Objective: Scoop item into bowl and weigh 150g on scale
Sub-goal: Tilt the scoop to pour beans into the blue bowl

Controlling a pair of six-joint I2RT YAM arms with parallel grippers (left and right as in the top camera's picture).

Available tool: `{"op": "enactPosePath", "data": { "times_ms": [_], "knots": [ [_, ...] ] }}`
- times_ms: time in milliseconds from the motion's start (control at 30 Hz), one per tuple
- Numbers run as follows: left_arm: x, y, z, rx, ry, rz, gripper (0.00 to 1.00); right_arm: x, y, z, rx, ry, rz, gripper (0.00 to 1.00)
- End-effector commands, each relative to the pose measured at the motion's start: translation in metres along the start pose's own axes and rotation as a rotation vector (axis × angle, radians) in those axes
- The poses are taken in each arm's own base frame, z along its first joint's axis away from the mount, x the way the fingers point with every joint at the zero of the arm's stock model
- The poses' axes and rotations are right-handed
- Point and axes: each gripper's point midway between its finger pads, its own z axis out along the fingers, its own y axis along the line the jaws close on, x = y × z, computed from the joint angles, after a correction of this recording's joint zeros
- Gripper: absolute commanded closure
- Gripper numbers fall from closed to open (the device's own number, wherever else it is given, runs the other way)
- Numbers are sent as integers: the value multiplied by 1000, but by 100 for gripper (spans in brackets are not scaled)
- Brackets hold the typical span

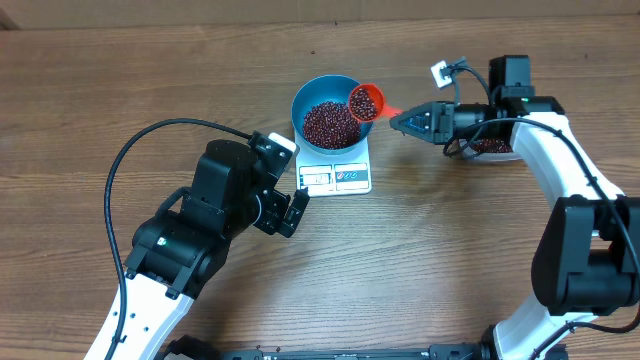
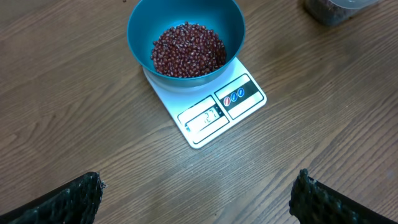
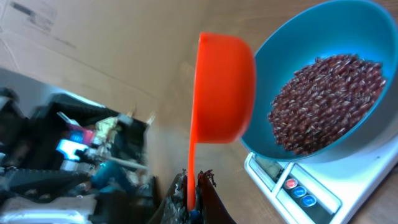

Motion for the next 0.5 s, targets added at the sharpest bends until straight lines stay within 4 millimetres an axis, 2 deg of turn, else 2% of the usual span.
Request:
{"op": "enactPosePath", "data": {
  "times_ms": [0,200,300,367,467],
  "knots": [
    [-5,-1,-5,7,-23,14,0,-1,-22,12,136,27,-9,96],
    [-5,0,-5,6,-23,14,0,-10,-32,25,224,25,-82,96],
    [-5,-1,-5,7,-23,14,0,-11,-48,29,342,38,-120,96],
    [-5,-1,-5,7,-23,14,0,-10,-56,32,406,57,-168,96],
    [-5,-1,-5,7,-23,14,0,-7,-57,39,425,95,-286,96]
  ]
}}
